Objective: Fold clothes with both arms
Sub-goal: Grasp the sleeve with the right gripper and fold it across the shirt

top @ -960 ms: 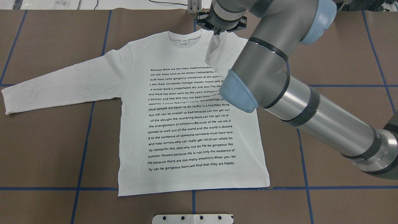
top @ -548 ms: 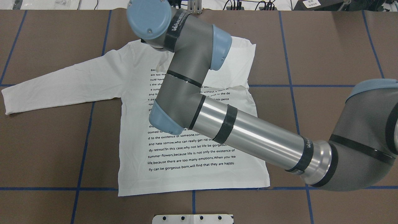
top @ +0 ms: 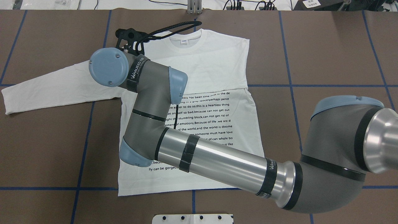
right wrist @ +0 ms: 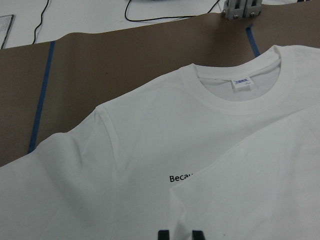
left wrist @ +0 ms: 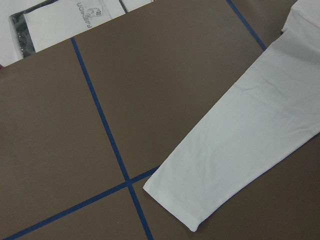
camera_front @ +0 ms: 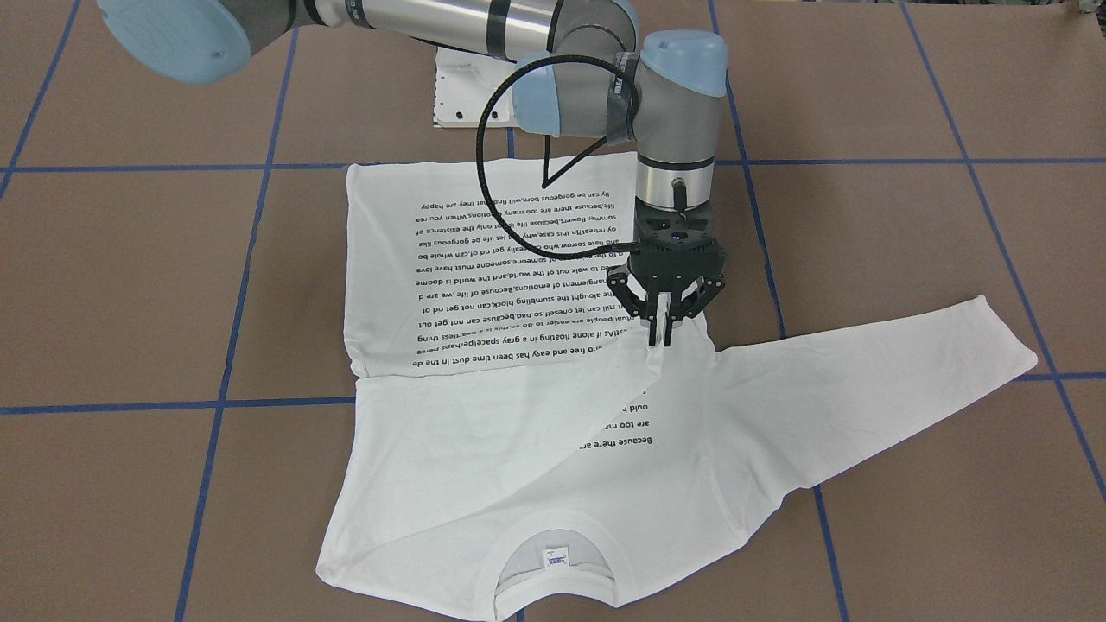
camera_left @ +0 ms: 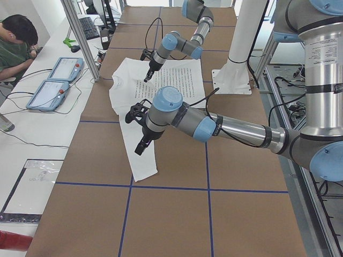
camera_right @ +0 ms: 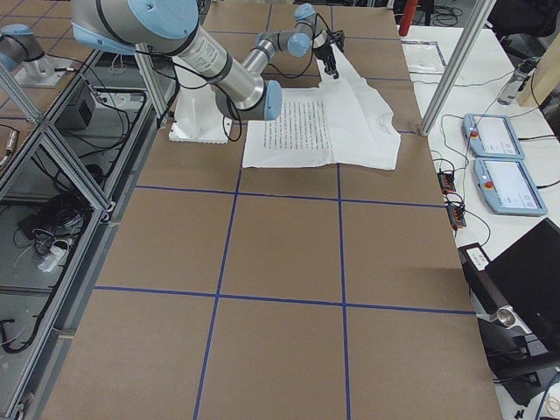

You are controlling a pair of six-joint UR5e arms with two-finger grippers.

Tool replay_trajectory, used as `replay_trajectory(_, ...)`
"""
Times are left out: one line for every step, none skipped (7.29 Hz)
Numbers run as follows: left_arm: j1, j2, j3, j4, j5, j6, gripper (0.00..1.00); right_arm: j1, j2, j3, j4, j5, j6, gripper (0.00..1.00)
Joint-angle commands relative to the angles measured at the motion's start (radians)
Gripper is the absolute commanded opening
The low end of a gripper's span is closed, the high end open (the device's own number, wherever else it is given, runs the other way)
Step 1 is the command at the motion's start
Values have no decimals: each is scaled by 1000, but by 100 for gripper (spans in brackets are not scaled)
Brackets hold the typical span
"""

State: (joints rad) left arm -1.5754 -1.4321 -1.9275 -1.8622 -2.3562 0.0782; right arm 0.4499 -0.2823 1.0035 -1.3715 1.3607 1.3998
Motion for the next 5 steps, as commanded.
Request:
replay_trajectory(0, 7, 4, 0, 0, 0, 100, 1, 29, -20, 2, 1, 31, 100)
replay_trajectory(0, 7, 7, 0, 0, 0, 100, 25, 61, -20, -10, 58, 104, 100)
replay_trajectory(0, 7, 10, -2, -5, -2, 100, 85, 64, -20, -59, 155, 117, 100)
replay_trajectory(3, -4, 9, -5, -3, -3, 100, 136, 46, -1, -122, 207, 64, 100)
replay_trajectory(6, -17, 4, -17, 1, 6, 100, 201, -4, 60, -158, 304, -20, 100)
